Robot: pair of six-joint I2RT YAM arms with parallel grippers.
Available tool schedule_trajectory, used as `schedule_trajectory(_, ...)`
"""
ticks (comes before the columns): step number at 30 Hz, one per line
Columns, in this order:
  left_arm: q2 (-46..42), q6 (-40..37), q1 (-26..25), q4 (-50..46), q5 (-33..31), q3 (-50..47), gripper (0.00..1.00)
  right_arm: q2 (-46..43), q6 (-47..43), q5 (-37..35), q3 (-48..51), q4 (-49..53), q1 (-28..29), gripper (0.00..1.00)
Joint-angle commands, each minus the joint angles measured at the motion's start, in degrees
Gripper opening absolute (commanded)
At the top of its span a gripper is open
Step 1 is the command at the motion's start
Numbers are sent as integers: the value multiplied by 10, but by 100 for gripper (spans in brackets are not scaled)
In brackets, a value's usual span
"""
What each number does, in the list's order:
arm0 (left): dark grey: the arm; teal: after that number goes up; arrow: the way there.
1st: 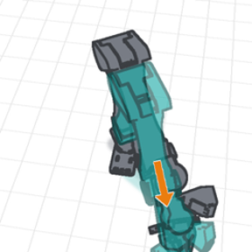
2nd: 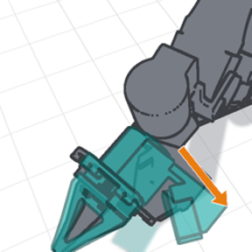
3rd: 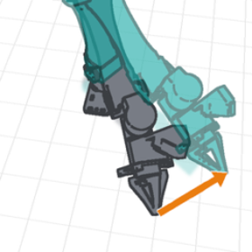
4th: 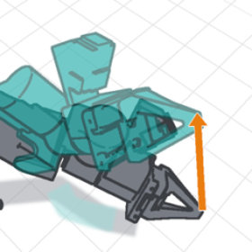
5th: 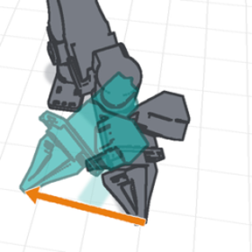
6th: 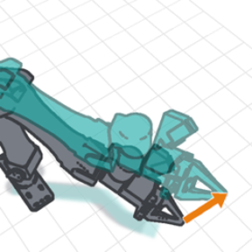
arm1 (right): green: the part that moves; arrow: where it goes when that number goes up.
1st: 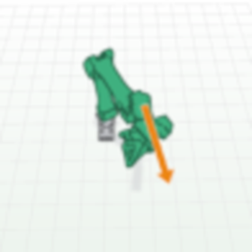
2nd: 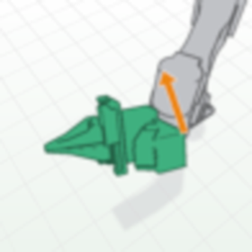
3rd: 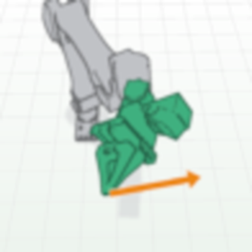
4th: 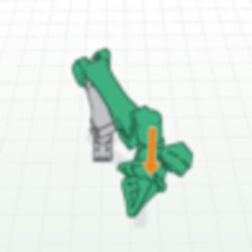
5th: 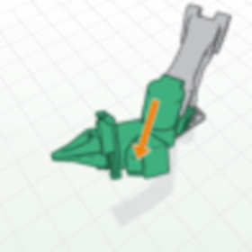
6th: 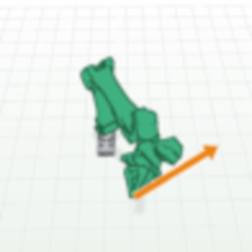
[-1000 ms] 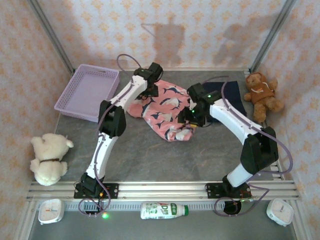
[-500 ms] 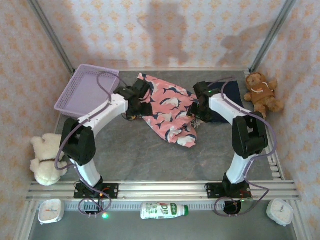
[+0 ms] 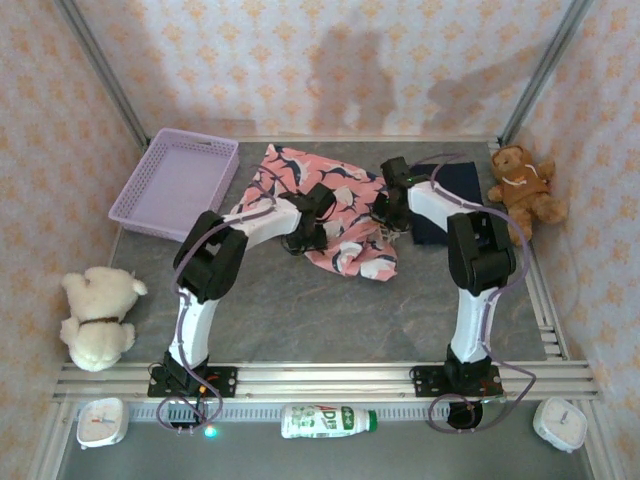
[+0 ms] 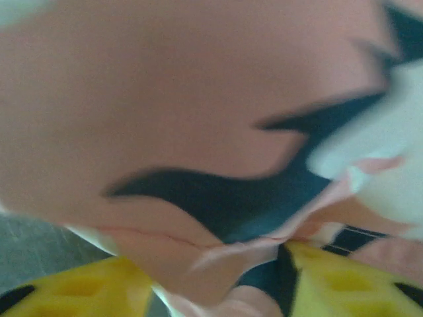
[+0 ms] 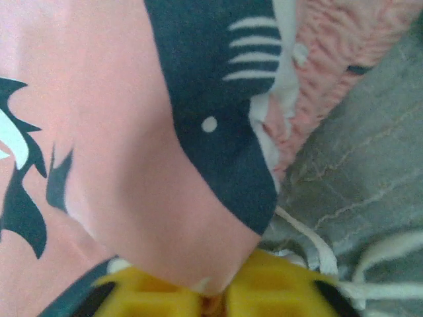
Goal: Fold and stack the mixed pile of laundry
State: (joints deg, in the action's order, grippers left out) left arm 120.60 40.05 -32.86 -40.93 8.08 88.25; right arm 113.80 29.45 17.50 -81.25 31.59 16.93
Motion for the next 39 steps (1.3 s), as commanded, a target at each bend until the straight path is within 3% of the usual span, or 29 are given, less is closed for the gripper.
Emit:
schedule_trajectory(1, 8, -30, 7, -39, -44, 23, 24, -25, -4, -42, -31, 23, -3, 0)
schedule_trajectory(4, 1, -80, 17, -84, -100, 63, 0, -59, -24, -64, -59, 82, -3, 0)
schedule_trajectory(7, 9, -143, 33, -133, -175, 135, 0, -100, -28, -62, -64, 146, -3, 0)
schedule_trajectory(12, 88, -201, 58, -213, -248, 321, 0, -143, -13, 36, 20, 168, 34, 0)
schedule_trajectory(13, 106, -206, 60, -231, -255, 358, 4, -143, -11, 50, 35, 161, 47, 0)
schedule_trajectory(14, 128, -210, 61, -251, -262, 401, 17, -141, -15, 61, 48, 153, 63, 0)
schedule_trajectory(15, 149, -213, 61, -271, -268, 439, 36, -135, -19, 60, 52, 153, 75, 7)
schedule_trajectory(16, 161, -214, 60, -287, -268, 466, 52, -130, -21, 48, 52, 160, 80, 20)
schedule_trajectory(18, 170, -210, 59, -312, -266, 490, 64, -131, -19, 17, 52, 174, 78, 50)
schedule_trajectory(21, 123, -206, 52, -303, -250, 419, 66, -157, -26, 2, 64, 172, 61, 61)
schedule_trajectory(24, 26, -184, 41, -264, -229, 272, 67, -189, -32, -10, 94, 166, 44, 61)
schedule_trajectory(29, -147, -100, 18, -128, -70, 13, 65, -206, -35, -24, 166, 123, 10, 61)
schedule_trajectory(32, -199, -56, -12, -44, -37, -84, 65, -185, -42, 0, 184, 75, -4, 61)
schedule_trajectory(39, -126, -53, -67, 6, -50, -68, 69, -117, -8, 77, 177, -22, -4, 62)
